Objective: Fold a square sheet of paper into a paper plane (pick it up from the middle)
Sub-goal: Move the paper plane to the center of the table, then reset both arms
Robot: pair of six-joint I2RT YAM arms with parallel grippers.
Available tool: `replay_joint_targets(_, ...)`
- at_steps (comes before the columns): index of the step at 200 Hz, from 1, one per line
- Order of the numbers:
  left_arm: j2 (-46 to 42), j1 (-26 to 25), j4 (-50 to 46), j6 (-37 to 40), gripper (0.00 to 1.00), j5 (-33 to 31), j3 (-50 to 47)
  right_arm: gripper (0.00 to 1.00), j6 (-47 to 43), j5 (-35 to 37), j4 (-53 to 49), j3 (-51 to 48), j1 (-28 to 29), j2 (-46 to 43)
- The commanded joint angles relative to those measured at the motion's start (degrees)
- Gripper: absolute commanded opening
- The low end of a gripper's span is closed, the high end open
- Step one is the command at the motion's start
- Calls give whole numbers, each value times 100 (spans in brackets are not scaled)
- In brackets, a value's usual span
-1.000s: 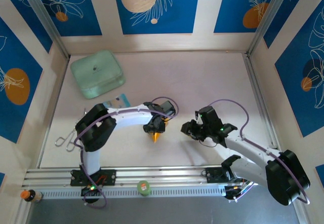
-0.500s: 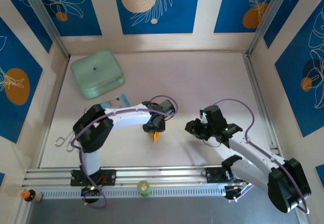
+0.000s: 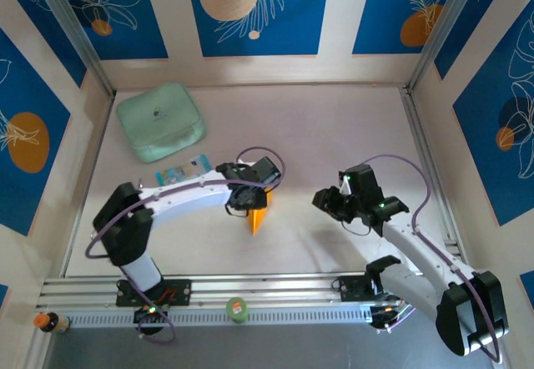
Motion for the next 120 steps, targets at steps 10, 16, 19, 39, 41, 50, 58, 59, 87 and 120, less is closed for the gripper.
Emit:
replay_joint_targets(10,-1090,35,-183,556,41,-1614,-285,50,-928,955,-675,824,-359,4)
replay_joint_targets(16,-1279,91,-149,753,48,-1924,-368,54,-1148,1212,-717,974,-417,56)
replay_joint_targets(19,-1376,122,-130,841,52,-2079,-427,55,-1264,1350,-719,1051,-431,87)
replay_joint_targets(39,-2036,410,607,1996,75,-2835,-1038,58,-2019,2264,-513,1384,-615,396)
replay_joint_targets(41,-2104,463,712,2118,77,-2877,-1116,58,-2065,2336,-470,1399,-635,444)
replay_joint_targets(50,-2408,712,1252,2658,87,-2965,-1495,58,-2425,2737,-151,1383,-719,655)
replay_joint_targets(58,-2652,1010,1774,3187,92,-2908,-1850,59,-2762,3043,239,1293,-792,851)
replay_joint_targets(59,-2683,1051,1832,3238,93,-2898,-1888,59,-2810,3075,292,1282,-803,875)
replay_joint_targets(87,-3073,2457,2807,3885,100,-2417,-2587,67,-3775,3516,2117,659,-1128,1524)
replay_joint_targets(120,-2558,3586,3909,4826,100,-2053,-3041,68,-3904,2776,3582,280,-1645,2205)
